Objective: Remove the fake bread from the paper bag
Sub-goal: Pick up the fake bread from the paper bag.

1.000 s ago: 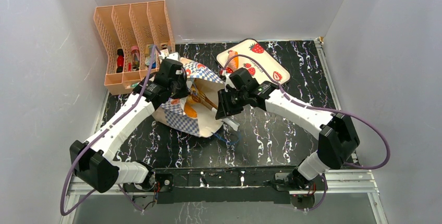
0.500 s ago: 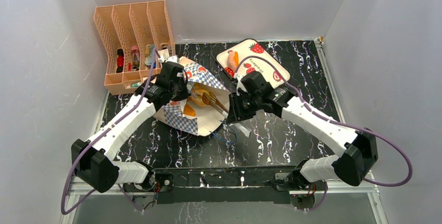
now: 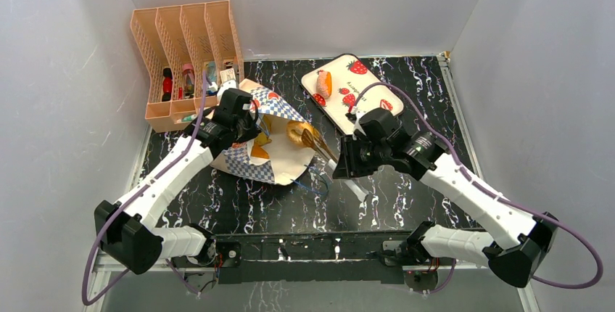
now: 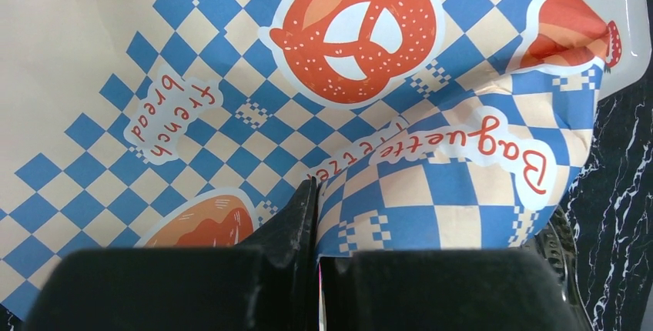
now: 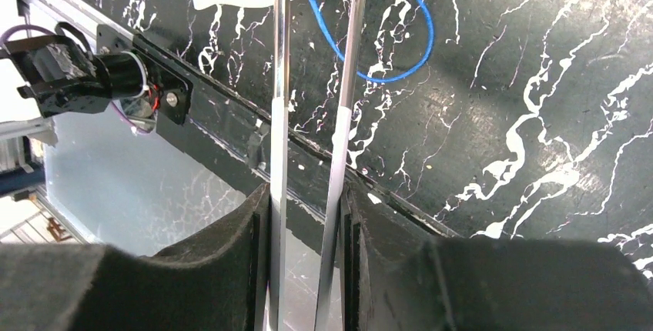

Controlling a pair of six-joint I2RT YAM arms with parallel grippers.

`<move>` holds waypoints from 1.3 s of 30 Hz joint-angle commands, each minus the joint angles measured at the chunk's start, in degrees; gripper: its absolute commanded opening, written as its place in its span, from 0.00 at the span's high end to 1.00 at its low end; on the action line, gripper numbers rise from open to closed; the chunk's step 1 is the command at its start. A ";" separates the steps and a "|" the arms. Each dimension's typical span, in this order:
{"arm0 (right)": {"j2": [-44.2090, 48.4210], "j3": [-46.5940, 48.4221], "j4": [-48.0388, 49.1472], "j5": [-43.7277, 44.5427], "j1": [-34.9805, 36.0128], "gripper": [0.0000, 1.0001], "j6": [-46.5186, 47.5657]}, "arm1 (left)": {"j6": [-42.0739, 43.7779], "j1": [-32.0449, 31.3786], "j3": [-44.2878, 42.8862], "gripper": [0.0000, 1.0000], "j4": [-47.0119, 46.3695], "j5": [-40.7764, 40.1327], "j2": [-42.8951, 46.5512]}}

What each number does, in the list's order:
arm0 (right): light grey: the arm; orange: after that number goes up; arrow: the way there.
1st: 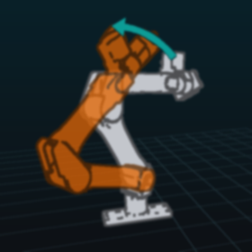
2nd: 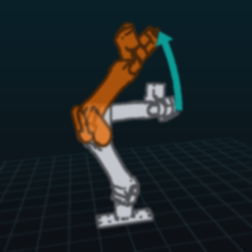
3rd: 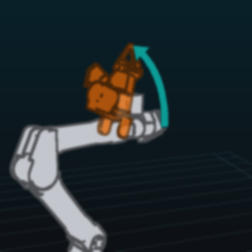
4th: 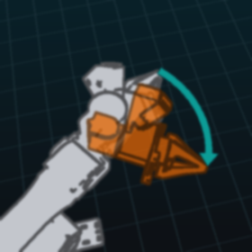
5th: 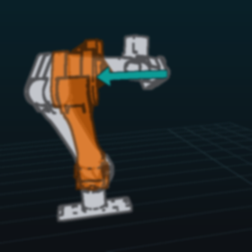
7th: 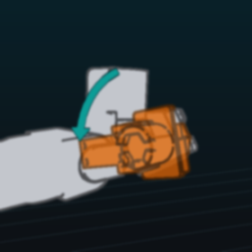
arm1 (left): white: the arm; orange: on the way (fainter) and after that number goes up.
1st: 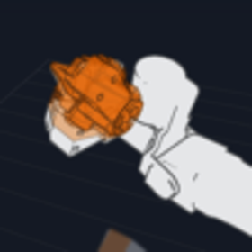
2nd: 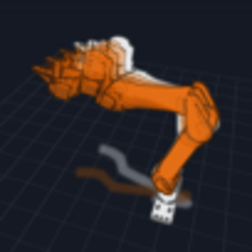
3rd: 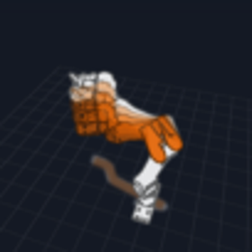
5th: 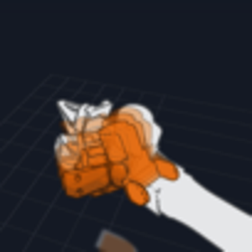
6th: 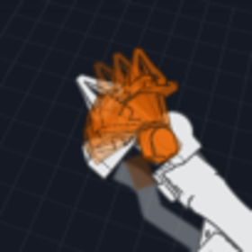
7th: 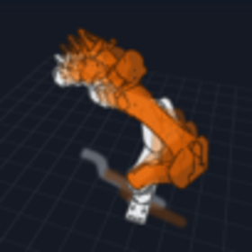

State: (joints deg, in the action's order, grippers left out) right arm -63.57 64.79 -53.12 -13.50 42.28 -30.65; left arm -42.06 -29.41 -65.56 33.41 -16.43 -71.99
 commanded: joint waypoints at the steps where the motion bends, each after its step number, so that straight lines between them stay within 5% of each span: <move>1: 3.69 2.07 0.11 2.78 0.21 1.00 -3.24 | -1.62 1.11 0.61 1.00 3.06 -3.11 2.52; 21: 6.07 13.01 -6.33 8.81 0.25 1.00 -8.23 | 1.63 6.28 7.26 1.00 2.24 0.18 4.72; 39: 6.48 18.10 -12.13 8.72 0.23 1.00 -8.29 | 2.03 7.00 5.58 1.00 -2.94 2.69 -3.99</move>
State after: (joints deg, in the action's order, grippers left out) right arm -58.43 78.00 -67.94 -6.13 42.44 -38.94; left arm -41.23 -23.31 -58.63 29.30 -12.16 -75.11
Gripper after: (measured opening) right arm 0.286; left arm 0.009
